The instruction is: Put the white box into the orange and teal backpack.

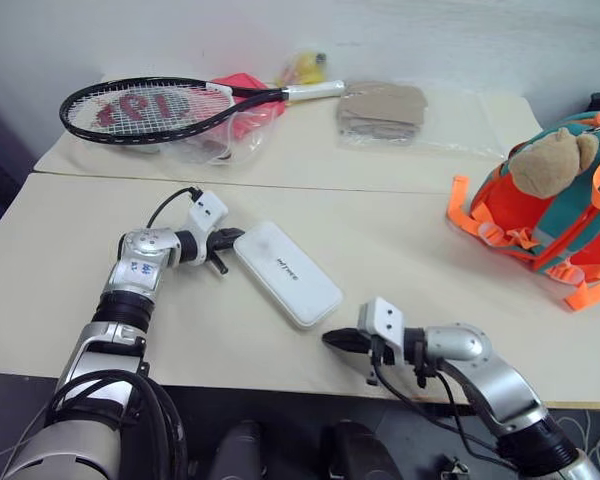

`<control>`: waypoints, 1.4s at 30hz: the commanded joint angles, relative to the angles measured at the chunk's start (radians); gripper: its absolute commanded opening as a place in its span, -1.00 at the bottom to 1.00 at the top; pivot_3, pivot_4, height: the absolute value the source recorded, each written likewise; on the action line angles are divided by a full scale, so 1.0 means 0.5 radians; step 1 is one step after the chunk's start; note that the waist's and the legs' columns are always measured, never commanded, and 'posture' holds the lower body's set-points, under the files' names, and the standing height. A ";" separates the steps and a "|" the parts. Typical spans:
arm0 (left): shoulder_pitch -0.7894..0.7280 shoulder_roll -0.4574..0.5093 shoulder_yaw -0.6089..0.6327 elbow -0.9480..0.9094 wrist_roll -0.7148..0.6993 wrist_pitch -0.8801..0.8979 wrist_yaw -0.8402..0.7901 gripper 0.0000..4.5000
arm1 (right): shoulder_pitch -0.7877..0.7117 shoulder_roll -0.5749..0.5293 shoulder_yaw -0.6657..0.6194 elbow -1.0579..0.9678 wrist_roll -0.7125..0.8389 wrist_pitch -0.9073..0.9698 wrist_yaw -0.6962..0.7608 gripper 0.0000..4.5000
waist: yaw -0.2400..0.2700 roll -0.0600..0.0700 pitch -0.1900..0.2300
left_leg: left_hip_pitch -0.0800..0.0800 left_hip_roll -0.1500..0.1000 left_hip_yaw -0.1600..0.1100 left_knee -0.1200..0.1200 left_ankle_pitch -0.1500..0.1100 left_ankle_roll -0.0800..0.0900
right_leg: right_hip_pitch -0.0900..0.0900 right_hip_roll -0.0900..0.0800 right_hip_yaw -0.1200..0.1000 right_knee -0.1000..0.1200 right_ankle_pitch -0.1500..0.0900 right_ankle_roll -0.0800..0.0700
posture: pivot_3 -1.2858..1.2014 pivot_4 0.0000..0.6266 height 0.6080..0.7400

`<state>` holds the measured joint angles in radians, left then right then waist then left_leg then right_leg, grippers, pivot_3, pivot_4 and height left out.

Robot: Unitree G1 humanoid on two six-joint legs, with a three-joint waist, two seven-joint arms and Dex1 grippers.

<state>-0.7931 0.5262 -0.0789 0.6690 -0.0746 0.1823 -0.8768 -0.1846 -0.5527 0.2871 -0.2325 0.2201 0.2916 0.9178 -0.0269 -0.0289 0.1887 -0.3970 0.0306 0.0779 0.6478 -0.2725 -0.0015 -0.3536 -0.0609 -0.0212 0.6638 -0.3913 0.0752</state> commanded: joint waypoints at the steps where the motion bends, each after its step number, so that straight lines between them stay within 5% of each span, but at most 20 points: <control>1: 0.151 0.077 0.013 -0.333 -0.120 0.152 -0.228 -0.89 | -0.045 -0.008 -0.097 -0.022 0.027 0.019 -0.026 -1.00 | -0.004 0.000 0.000 | -0.002 0.000 -0.001 0.000 0.000 0.000 | -0.002 0.000 0.000 0.000 0.000 0.000 | 0.03 -0.52 1.00; 10: 0.806 0.281 0.019 -1.365 -0.416 0.664 -0.473 -0.89 | -0.229 -0.225 -0.358 0.151 0.085 0.090 0.111 -1.00 | 0.013 0.000 0.000 | -0.010 -0.002 -0.006 0.004 -0.001 0.004 | -0.006 -0.003 -0.001 0.001 0.000 0.000 | 0.03 -0.52 1.00; 15: 0.967 0.281 0.155 -1.625 -0.492 0.875 -0.262 -0.89 | -0.241 -0.287 -0.374 0.177 0.061 0.099 0.163 -1.00 | 0.001 0.001 0.000 | -0.012 -0.001 -0.007 0.000 -0.002 0.005 | -0.008 -0.002 -0.001 -0.001 0.000 0.000 | 0.03 -0.52 1.00; 19: 1.090 0.463 0.269 -1.648 -0.483 1.045 -0.211 -0.89 | -0.240 -0.367 -0.398 0.209 0.051 0.098 0.210 -1.00 | -0.013 0.001 0.000 | -0.012 -0.001 -0.006 0.000 -0.002 0.005 | -0.008 -0.001 -0.001 -0.001 0.000 0.000 | 0.03 -0.52 1.00; 27: 1.247 0.847 0.447 -1.660 -0.868 1.690 -0.406 0.01 | -0.291 -0.414 -0.425 0.355 0.005 -0.018 0.241 -1.00 | -0.026 0.004 0.000 | -0.009 0.000 -0.007 -0.004 -0.002 0.005 | -0.008 -0.001 0.000 -0.001 -0.001 -0.001 | 0.03 -0.52 1.00; 31: 0.946 0.664 0.605 -1.428 -1.069 2.362 -0.184 0.56 | -0.310 -0.397 -0.414 0.401 0.008 -0.074 0.268 -1.00 | -0.010 0.006 0.001 | -0.010 0.000 -0.007 -0.002 -0.002 0.005 | -0.008 -0.001 0.000 0.001 -0.001 -0.001 | 0.03 -0.52 1.00; 34: 0.717 0.494 0.663 -1.200 -1.189 2.808 -0.023 0.56 | -0.327 -0.356 -0.385 0.421 0.012 -0.115 0.291 -1.00 | 0.011 0.006 0.001 | -0.011 -0.002 -0.010 0.003 -0.002 0.007 | -0.008 -0.001 -0.003 0.006 0.000 -0.001 | 0.03 -0.52 1.00; 42: 0.477 0.197 0.714 -0.894 -1.481 2.864 0.437 0.56 | -0.367 -0.251 -0.277 0.414 -0.045 -0.169 0.301 -1.00 | 0.014 0.007 0.000 | -0.011 -0.004 -0.011 0.008 0.000 0.005 | -0.008 -0.003 -0.002 0.011 0.000 0.000 | 0.03 -0.52 1.00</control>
<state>-0.5559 0.6395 0.2906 0.2057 -0.7787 1.6053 -0.7090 -0.3583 -0.6796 0.1517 -0.0047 0.2001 0.2300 1.0597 -0.0199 -0.0256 0.1885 -0.4025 0.0284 0.0725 0.6519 -0.2727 0.0009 -0.3573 -0.0624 -0.0220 0.6696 -0.3913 0.0752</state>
